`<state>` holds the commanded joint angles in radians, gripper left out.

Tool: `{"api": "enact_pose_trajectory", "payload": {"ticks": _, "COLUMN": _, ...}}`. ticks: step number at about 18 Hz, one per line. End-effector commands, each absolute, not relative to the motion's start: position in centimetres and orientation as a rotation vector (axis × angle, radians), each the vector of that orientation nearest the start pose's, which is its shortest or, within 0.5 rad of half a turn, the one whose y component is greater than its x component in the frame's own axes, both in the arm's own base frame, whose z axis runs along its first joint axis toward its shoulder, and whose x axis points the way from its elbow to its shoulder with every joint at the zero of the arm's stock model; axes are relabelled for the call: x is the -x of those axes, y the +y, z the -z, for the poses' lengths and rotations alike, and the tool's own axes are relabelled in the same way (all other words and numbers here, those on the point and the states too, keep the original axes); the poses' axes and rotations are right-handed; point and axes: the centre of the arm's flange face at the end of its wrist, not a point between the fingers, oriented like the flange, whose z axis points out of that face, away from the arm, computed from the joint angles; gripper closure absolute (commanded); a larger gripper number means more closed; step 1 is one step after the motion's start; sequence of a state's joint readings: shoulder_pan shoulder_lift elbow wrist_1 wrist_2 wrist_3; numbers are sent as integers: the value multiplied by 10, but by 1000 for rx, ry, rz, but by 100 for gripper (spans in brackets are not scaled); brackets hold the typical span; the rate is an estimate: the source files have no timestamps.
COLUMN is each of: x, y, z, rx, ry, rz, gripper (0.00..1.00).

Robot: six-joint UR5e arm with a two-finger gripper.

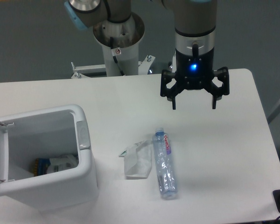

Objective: Place the trash in the trash can
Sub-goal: 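Move the open gripper down toward the clear plastic wrapper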

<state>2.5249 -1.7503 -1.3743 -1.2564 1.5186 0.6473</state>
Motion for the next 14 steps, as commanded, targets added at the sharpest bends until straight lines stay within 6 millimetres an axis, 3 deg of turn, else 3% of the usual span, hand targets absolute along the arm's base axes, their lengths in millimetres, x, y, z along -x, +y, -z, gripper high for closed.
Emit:
{"api": "enact_pose_trajectory", "payload": {"ticks": 3, "x": 401, "y": 458, "z": -514, "rx": 2843, "ry": -422, "rz": -277, "gripper": 0}}
{"api": "enact_pose_trajectory", "payload": {"ticks": 6, "x": 397, "y": 462, "z": -488, "rx": 2854, "ry": -417, "rz": -257, "gripper": 0}}
{"api": "enact_pose_trajectory", "payload": {"ticks": 14, "x": 349, "y": 473, "z": -373, "rx": 2936, "ry": -316, "rz": -239, "gripper": 0}}
